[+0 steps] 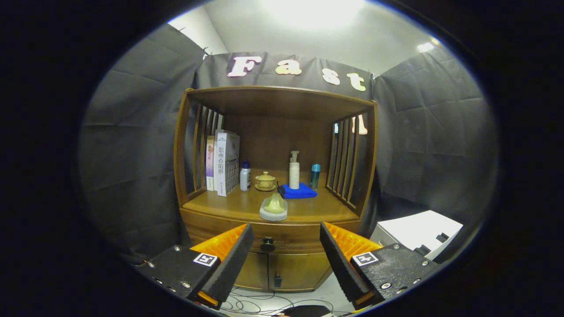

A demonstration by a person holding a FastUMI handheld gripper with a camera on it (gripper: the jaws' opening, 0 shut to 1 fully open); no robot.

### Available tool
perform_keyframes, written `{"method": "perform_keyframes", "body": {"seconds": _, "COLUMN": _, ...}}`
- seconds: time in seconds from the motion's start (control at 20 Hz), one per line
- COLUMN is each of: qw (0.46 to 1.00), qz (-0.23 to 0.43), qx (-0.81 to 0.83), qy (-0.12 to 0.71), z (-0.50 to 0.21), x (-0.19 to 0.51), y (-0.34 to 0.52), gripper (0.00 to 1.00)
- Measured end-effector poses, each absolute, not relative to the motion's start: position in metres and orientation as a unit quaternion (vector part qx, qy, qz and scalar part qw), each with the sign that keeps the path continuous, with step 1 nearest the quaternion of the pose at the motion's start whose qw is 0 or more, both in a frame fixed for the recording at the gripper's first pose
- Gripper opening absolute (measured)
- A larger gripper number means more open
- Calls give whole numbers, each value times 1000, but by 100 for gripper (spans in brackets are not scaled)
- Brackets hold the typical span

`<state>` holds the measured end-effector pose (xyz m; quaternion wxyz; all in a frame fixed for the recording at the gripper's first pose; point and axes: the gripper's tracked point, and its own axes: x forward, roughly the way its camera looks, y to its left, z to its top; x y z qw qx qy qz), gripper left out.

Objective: Pull open the drawer, take out the items inside it, and place them on the countertop above the cabinet.

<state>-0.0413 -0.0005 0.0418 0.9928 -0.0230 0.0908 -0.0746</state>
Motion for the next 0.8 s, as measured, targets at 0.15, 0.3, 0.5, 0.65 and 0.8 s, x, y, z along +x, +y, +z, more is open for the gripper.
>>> {"method": "perform_keyframes", "body": {"seconds": 0.15, "qw": 993, "qz": -81, "qx": -26, "qy": 83, "z": 49, "x": -48, "y": -6, "gripper": 95}}
{"method": "perform_keyframes", "body": {"seconds": 0.3, "qw": 994, "qz": -74, "qx": -18, "qy": 78, "z": 54, "x": -50, "y": -3, "gripper": 95}}
{"method": "perform_keyframes", "body": {"seconds": 0.5, "qw": 995, "qz": -68, "qx": -18, "qy": 68, "z": 63, "x": -54, "y": -2, "gripper": 95}}
{"method": "perform_keyframes", "body": {"seconds": 0.65, "qw": 996, "qz": -59, "qx": -13, "qy": 63, "z": 65, "x": -56, "y": 2, "gripper": 95}}
{"method": "perform_keyframes", "body": {"seconds": 0.8, "qw": 996, "qz": -58, "qx": -12, "qy": 63, "z": 65, "x": -56, "y": 1, "gripper": 95}}
